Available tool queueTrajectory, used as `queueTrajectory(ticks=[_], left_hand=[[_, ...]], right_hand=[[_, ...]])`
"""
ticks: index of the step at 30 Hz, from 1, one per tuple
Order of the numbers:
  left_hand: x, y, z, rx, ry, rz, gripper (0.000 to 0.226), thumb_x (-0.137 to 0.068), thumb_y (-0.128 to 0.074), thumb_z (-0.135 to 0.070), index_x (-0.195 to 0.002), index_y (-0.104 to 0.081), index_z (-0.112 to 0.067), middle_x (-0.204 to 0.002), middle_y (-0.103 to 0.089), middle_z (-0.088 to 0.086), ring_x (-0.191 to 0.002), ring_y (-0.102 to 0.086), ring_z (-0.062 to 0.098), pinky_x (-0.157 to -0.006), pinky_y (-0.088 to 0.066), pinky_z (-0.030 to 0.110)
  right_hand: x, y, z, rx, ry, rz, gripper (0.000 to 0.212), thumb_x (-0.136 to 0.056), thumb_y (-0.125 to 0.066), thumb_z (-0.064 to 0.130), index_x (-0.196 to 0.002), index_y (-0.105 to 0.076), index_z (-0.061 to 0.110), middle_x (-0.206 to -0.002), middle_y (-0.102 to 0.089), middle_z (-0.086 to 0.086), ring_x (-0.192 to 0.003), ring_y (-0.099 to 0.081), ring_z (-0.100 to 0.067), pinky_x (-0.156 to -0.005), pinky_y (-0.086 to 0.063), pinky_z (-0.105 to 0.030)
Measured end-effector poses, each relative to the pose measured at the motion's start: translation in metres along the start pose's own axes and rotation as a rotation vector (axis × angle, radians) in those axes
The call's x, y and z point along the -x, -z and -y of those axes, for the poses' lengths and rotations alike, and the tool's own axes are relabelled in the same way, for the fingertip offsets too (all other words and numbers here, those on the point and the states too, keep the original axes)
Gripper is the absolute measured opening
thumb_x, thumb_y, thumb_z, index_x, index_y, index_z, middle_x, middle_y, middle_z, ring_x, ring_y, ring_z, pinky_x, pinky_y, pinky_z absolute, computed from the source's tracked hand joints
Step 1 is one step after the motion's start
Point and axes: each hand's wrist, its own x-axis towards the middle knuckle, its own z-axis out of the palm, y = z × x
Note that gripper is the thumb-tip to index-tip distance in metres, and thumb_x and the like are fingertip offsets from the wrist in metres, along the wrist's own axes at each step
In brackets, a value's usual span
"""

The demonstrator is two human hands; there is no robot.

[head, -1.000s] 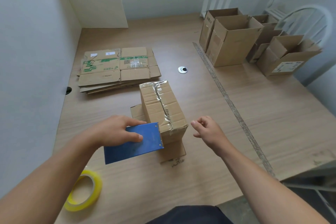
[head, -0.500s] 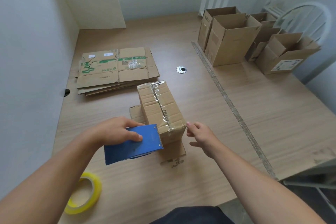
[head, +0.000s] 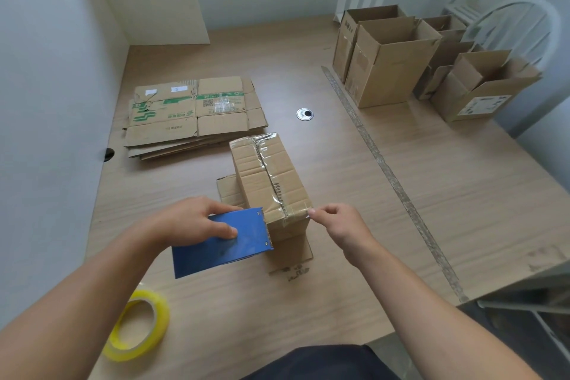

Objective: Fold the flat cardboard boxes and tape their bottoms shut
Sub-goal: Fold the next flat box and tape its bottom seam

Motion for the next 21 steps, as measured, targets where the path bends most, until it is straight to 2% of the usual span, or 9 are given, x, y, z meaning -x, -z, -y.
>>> queueTrajectory(ticks=[3, 5, 8, 9, 11, 14, 16, 18, 21], left_hand=[[0.0, 0.001, 0.0, -0.002, -0.006, 0.003, 0.031, -0.09, -0.065, -0.046, -0.107, -0.054, -0.069, -0.105, -0.068, -0.023, -0.094, -0.062, 0.003, -0.078, -0.045, 0.024], [0.0, 0.002, 0.0, 0.0, -0.003, 0.007, 0.03, -0.09, -0.065, -0.045, -0.106, -0.055, -0.069, -0.105, -0.069, -0.022, -0.095, -0.063, 0.003, -0.08, -0.046, 0.025], [0.001, 0.002, -0.001, 0.001, 0.0, 0.015, 0.031, -0.09, -0.065, -0.046, -0.106, -0.053, -0.07, -0.106, -0.068, -0.021, -0.096, -0.063, 0.004, -0.082, -0.047, 0.026], [0.002, 0.003, -0.001, 0.006, 0.002, 0.014, 0.032, -0.09, -0.065, -0.046, -0.108, -0.053, -0.069, -0.106, -0.068, -0.021, -0.096, -0.062, 0.004, -0.08, -0.046, 0.025], [0.003, 0.003, -0.002, 0.016, 0.007, 0.011, 0.034, -0.089, -0.066, -0.047, -0.114, -0.053, -0.067, -0.107, -0.068, -0.02, -0.096, -0.062, 0.004, -0.078, -0.045, 0.024], [0.003, 0.002, -0.002, 0.041, -0.001, 0.026, 0.041, -0.081, -0.063, -0.054, -0.118, -0.052, -0.065, -0.11, -0.068, -0.017, -0.099, -0.062, 0.008, -0.09, -0.048, 0.033], [0.004, 0.001, -0.001, 0.057, -0.007, 0.032, 0.044, -0.078, -0.062, -0.055, -0.12, -0.053, -0.064, -0.111, -0.069, -0.016, -0.101, -0.063, 0.01, -0.096, -0.048, 0.038], [0.006, -0.001, 0.001, 0.07, -0.01, 0.018, 0.048, -0.072, -0.059, -0.058, -0.119, -0.053, -0.065, -0.111, -0.069, -0.018, -0.102, -0.063, 0.009, -0.097, -0.048, 0.039], [0.008, -0.004, 0.005, 0.096, -0.014, 0.0, 0.045, -0.069, -0.057, -0.059, -0.111, -0.049, -0.073, -0.112, -0.068, -0.02, -0.104, -0.062, 0.008, -0.099, -0.047, 0.04]], right_hand=[[-0.004, -0.001, 0.0, -0.052, -0.05, -0.004, 0.016, -0.089, -0.073, 0.022, -0.078, -0.069, 0.011, -0.069, -0.061, 0.004, -0.065, -0.051, -0.008, -0.059, -0.037, -0.023], [-0.004, -0.001, -0.002, -0.055, -0.025, 0.016, 0.016, -0.09, -0.072, 0.022, -0.077, -0.066, 0.014, -0.069, -0.057, 0.004, -0.064, -0.047, -0.01, -0.058, -0.035, -0.022], [-0.006, 0.0, -0.006, 0.264, 0.157, -0.062, 0.017, -0.092, -0.07, 0.03, -0.082, -0.065, 0.017, -0.091, -0.057, 0.001, -0.088, -0.054, -0.017, -0.076, -0.041, -0.028], [-0.006, 0.0, -0.006, 0.399, 0.244, -0.123, 0.015, -0.091, -0.07, 0.031, -0.092, -0.065, 0.017, -0.101, -0.055, -0.001, -0.099, -0.053, -0.019, -0.086, -0.041, -0.03], [-0.008, 0.001, -0.003, 0.575, 0.453, -0.172, 0.034, -0.092, -0.068, 0.026, -0.123, -0.059, 0.015, -0.126, -0.047, -0.006, -0.12, -0.044, -0.025, -0.103, -0.038, -0.037], [-0.017, 0.0, 0.01, 0.898, 0.746, 0.022, 0.066, -0.092, -0.052, 0.011, -0.153, -0.033, 0.029, -0.161, -0.023, 0.0, -0.149, -0.016, -0.024, -0.112, -0.028, -0.044], [-0.024, -0.003, 0.018, 1.073, 0.844, 0.229, 0.066, -0.095, -0.045, 0.008, -0.155, -0.028, 0.029, -0.165, -0.014, 0.006, -0.154, -0.003, -0.02, -0.115, -0.024, -0.04], [-0.03, -0.004, 0.019, 1.073, 0.887, 0.356, 0.06, -0.098, -0.044, 0.006, -0.155, -0.03, 0.021, -0.164, -0.016, 0.005, -0.154, -0.006, -0.021, -0.12, -0.022, -0.04], [-0.033, -0.003, 0.012, 1.037, 0.899, 0.36, 0.058, -0.101, -0.049, 0.033, -0.155, -0.031, 0.021, -0.162, -0.014, 0.01, -0.153, -0.006, -0.016, -0.122, -0.02, -0.04]])
